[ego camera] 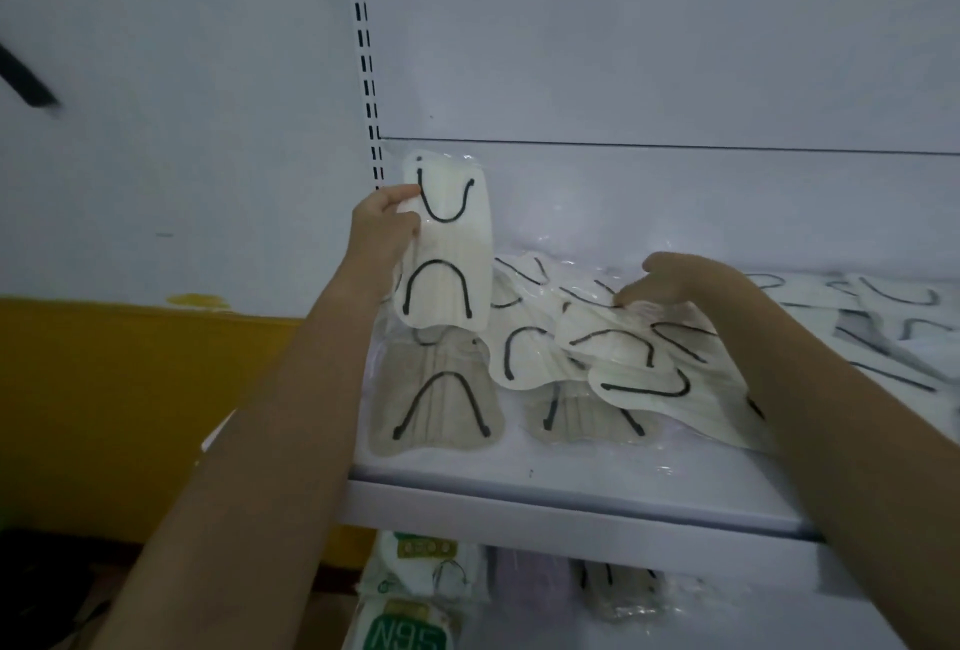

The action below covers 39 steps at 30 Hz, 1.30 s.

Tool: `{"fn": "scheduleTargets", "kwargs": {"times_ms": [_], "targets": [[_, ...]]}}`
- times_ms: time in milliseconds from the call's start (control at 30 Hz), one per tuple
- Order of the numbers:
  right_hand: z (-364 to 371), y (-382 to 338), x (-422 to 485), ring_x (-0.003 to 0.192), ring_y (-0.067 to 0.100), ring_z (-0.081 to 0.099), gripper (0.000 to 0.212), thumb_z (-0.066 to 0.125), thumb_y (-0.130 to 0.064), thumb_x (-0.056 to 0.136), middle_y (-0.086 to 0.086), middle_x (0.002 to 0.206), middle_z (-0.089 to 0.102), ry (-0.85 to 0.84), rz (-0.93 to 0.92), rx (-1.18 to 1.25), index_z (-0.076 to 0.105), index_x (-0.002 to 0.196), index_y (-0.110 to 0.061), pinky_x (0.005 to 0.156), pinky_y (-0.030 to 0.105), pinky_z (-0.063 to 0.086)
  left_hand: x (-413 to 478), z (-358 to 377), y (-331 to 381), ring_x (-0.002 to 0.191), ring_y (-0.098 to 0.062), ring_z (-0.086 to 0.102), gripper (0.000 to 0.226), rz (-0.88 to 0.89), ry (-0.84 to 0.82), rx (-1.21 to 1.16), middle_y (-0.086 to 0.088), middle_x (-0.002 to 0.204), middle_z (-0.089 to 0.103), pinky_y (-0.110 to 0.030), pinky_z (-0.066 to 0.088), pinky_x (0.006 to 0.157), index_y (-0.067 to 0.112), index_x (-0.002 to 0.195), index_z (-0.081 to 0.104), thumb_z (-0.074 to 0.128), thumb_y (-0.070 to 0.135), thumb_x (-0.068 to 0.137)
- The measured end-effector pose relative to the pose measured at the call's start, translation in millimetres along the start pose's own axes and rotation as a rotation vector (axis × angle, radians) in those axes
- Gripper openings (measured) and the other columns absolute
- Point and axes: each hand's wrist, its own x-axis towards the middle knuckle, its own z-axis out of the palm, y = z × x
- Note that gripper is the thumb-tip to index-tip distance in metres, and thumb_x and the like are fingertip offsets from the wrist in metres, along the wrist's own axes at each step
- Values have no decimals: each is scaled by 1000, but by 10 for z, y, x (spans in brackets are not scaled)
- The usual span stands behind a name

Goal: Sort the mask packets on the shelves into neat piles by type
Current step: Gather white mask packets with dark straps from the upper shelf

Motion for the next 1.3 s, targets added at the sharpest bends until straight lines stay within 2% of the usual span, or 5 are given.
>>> {"fn": "scheduleTargets", "kwargs": {"times_ms": [667, 867, 1067, 1200, 1300], "targets": [[-84, 68, -64, 98, 15, 55, 35, 48, -10, 94, 5, 114, 59, 732, -282, 763, 49, 129, -13, 72, 5, 37, -71, 81, 29, 116, -20, 55, 31, 132, -57, -40, -4, 122, 59, -37, 47, 99, 23, 109, 59, 53, 4, 85], [-134, -350, -253, 58, 2, 49, 28, 50, -5, 89, -11, 80, 53, 595, -328, 1403, 52, 111, -23, 52, 12, 42, -155, 151, 128, 117, -13, 54, 18, 192, -146, -63, 4, 119, 61, -36, 40, 106, 24, 108, 61, 59, 27, 90], [141, -892, -348, 75, 0, 53, 36, 51, -7, 92, -4, 104, 54, 641, -394, 1341, 44, 126, -15, 68, 14, 46, -241, 206, 196, 105, 14, 53, 36, 258, -297, -41, 14, 114, 57, -9, 43, 90, 18, 120, 54, 65, 25, 87], [103, -821, -286, 100, 12, 58, 50, 55, -26, 93, -1, 111, 53, 453, -324, 1259, 34, 136, -14, 91, 26, 49, -211, 179, 134, 115, -8, 49, 50, 327, -232, 77, 5, 122, 50, -7, 43, 89, 14, 127, 47, 64, 0, 83], [3, -515, -283, 123, 31, 47, 79, 61, -45, 85, 16, 134, 46, 292, -138, 516, 22, 143, -7, 101, 39, 40, -137, 98, 103, 123, -5, 36, 56, 411, -29, 66, 3, 133, 42, 3, 32, 91, 10, 132, 42, 56, -10, 82]]}}
